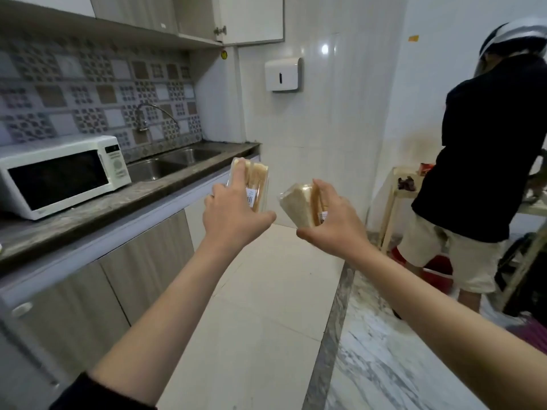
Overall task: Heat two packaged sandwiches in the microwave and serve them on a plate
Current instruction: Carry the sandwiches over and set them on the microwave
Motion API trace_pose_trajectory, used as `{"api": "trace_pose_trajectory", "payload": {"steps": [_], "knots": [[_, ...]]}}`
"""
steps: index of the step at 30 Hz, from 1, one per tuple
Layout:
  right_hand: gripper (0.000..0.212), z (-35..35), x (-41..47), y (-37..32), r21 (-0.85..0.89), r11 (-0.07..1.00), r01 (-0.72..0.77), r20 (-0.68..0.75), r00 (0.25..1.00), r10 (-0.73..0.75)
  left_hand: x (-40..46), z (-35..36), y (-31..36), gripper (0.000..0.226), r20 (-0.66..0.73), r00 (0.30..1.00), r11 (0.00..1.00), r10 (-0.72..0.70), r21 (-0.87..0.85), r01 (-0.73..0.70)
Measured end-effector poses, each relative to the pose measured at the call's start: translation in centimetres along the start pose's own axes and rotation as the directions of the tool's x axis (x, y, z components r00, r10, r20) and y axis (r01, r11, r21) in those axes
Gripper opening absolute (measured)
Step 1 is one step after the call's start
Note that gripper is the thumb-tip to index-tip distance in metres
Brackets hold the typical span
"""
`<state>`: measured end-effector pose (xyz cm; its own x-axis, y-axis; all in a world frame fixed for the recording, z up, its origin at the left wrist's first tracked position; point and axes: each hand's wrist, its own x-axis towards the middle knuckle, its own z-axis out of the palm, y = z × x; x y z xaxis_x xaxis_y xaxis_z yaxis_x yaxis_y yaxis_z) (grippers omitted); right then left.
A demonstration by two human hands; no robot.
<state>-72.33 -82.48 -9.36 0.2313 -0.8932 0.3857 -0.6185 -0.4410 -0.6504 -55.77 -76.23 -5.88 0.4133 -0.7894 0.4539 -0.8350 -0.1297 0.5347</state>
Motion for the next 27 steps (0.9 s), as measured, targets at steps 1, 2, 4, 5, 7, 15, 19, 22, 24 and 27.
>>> {"api": "trace_pose_trajectory", "payload": {"steps": [1,2,4,5,7,15,19,22,24,27], "knots": [[0.095,-0.3,1.3,1.2,0.004,1.000,0.014,0.018,1.000,-0.014,0.7,1.2,0.8,0.100,-0.010,1.000,1.000,-0.024,0.005,0.024],[0.095,-0.7,2.4,2.2,0.005,1.000,0.028,0.031,0.999,-0.028,1.2,2.2,1.4,0.099,-0.028,0.999,0.999,-0.043,0.008,0.043],[0.095,-1.7,4.9,4.4,0.002,0.998,0.063,0.051,0.997,-0.063,2.7,4.6,2.9,0.099,-0.076,0.995,0.998,-0.063,0.019,0.064],[0.096,-1.9,5.5,4.9,-0.003,0.997,0.073,0.060,0.996,-0.073,3.2,5.1,3.2,0.100,-0.082,0.994,0.997,-0.071,0.021,0.073],[0.097,-2.4,7.7,6.4,0.003,0.996,0.087,0.099,0.991,-0.087,4.4,6.6,4.3,0.101,-0.096,0.991,0.994,-0.096,0.036,0.100],[0.096,1.3,14.7,7.8,0.062,0.984,0.166,0.214,0.961,-0.176,8.5,9.0,1.5,0.101,-0.180,0.961,0.968,-0.210,0.102,0.230],[0.094,5.7,17.8,6.2,0.101,0.974,0.202,0.223,0.950,-0.220,11.1,8.8,-2.6,0.100,-0.220,0.944,0.951,-0.244,0.134,0.277],[0.092,10.7,20.4,3.5,0.136,0.963,0.234,0.232,0.937,-0.260,14.2,7.8,-7.5,0.101,-0.248,0.932,0.941,-0.265,0.144,0.306],[0.096,15.3,22.9,0.8,0.165,0.954,0.252,0.238,0.928,-0.286,17.0,6.7,-12.1,0.102,-0.278,0.924,0.936,-0.263,0.159,0.314],[0.099,20.3,26.0,-3.2,0.220,0.934,0.281,0.245,0.911,-0.332,20.3,5.0,-16.7,0.102,-0.299,0.916,0.925,-0.266,0.189,0.330]]}}
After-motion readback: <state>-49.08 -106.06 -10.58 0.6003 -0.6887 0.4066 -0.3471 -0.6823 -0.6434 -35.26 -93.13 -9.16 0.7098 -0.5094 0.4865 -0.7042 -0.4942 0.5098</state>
